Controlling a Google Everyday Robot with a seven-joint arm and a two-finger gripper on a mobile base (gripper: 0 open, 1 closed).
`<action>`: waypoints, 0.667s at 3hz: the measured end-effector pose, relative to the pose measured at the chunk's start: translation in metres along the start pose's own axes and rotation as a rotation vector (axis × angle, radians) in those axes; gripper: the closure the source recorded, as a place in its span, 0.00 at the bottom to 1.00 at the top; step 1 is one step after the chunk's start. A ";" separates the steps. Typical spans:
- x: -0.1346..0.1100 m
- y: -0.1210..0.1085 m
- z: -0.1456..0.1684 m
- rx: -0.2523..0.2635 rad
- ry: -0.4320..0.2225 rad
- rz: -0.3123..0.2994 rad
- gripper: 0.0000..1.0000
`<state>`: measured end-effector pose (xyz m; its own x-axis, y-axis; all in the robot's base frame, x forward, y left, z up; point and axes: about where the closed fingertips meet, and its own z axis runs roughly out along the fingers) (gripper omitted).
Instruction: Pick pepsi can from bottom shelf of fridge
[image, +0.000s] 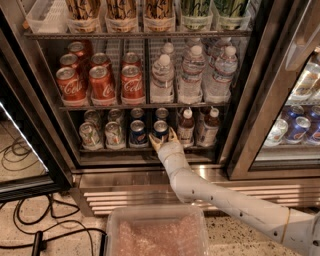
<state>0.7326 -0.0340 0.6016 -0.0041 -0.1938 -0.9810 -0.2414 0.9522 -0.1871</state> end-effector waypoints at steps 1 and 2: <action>-0.005 0.001 -0.001 -0.008 -0.003 0.006 1.00; -0.020 0.004 -0.009 -0.030 -0.018 0.010 1.00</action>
Offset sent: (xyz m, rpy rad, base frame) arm -0.0203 0.0087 0.0371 0.0222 -0.0181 0.0607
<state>0.7235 -0.0286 0.6208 0.0103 -0.1800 -0.9836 -0.2701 0.9466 -0.1761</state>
